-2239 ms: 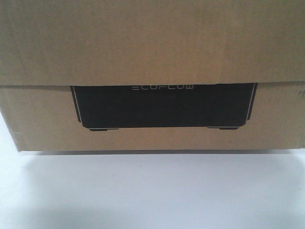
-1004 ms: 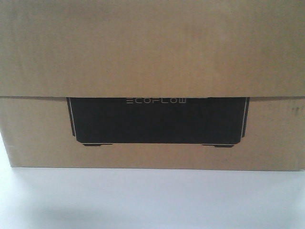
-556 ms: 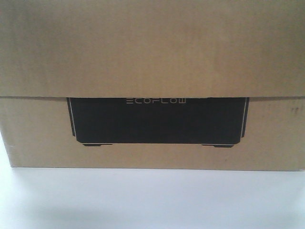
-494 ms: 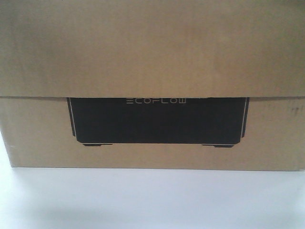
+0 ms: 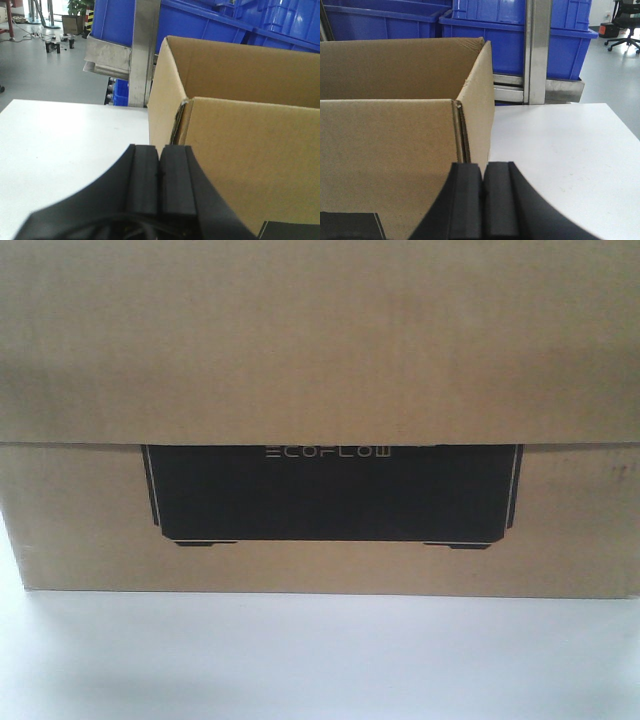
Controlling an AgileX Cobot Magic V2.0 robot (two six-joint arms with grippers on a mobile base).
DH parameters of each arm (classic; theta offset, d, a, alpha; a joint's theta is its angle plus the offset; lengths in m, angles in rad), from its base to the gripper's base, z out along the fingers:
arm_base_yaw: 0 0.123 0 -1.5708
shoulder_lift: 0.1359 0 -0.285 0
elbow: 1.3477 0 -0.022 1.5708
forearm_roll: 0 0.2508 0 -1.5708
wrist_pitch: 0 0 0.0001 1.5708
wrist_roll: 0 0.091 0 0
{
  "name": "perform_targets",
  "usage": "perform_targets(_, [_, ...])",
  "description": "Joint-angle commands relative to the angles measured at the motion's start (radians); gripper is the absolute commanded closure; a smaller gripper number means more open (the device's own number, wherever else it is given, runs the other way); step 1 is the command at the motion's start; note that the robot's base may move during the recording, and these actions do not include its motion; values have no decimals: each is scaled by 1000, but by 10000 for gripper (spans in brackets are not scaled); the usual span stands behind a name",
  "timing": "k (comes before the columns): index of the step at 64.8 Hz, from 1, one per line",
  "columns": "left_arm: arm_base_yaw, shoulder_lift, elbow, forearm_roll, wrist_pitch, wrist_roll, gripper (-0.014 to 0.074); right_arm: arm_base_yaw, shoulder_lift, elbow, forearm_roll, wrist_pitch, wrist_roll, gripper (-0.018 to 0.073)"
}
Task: Grab box from left shelf to table start
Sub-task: 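Lower the box onto the white table with both grippers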
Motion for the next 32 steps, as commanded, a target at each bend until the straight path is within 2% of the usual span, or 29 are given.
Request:
perform_targets(1, [4,1,-27,3,-101,-7,691,-3,3,-25,3,-102,-12,511])
perform_targets(32, [4,3,-27,3,-101,-7,691,-3,3,-20,3,-108,-12,511])
